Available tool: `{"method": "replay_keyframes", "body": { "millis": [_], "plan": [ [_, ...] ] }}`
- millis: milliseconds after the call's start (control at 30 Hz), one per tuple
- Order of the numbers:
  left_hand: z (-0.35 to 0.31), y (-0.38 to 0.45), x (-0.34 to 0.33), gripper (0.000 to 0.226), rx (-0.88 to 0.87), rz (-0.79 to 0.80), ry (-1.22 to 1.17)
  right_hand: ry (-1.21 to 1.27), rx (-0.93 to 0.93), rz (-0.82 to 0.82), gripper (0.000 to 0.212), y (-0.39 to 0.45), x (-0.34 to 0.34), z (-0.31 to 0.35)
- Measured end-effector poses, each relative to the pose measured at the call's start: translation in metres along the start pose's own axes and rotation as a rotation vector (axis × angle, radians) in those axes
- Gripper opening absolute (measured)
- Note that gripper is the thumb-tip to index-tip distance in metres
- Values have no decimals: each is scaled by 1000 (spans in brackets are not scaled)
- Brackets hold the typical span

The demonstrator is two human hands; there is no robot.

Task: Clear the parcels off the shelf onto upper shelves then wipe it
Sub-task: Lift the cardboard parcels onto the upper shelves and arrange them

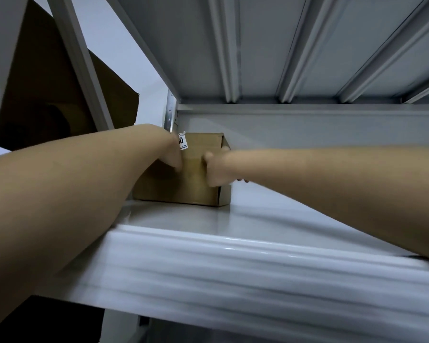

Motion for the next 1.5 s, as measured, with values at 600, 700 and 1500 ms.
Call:
{"method": "replay_keyframes", "body": {
  "millis": [600,700,1500],
  "plan": [
    [-33,-16,-22,57,-102,188,280,-206,-116,63,78,2,-34,-8],
    [-36,-26,-23,41,-121,222,337,-198,-103,21,73,-7,-20,-4],
    [-188,-187,32,39,-507,142,-41,281,-231,-129,28,-190,-55,-180]
  ]
}}
Point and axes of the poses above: each hand's wrist, its own y-axis towards the middle knuckle, its own x-axis out of the back of the hand, z = x × y, the point moved 9 cm from there along y, towards the middle knuckle, and after that the axes turned 14 degrees about z, right-handed, at the moved point
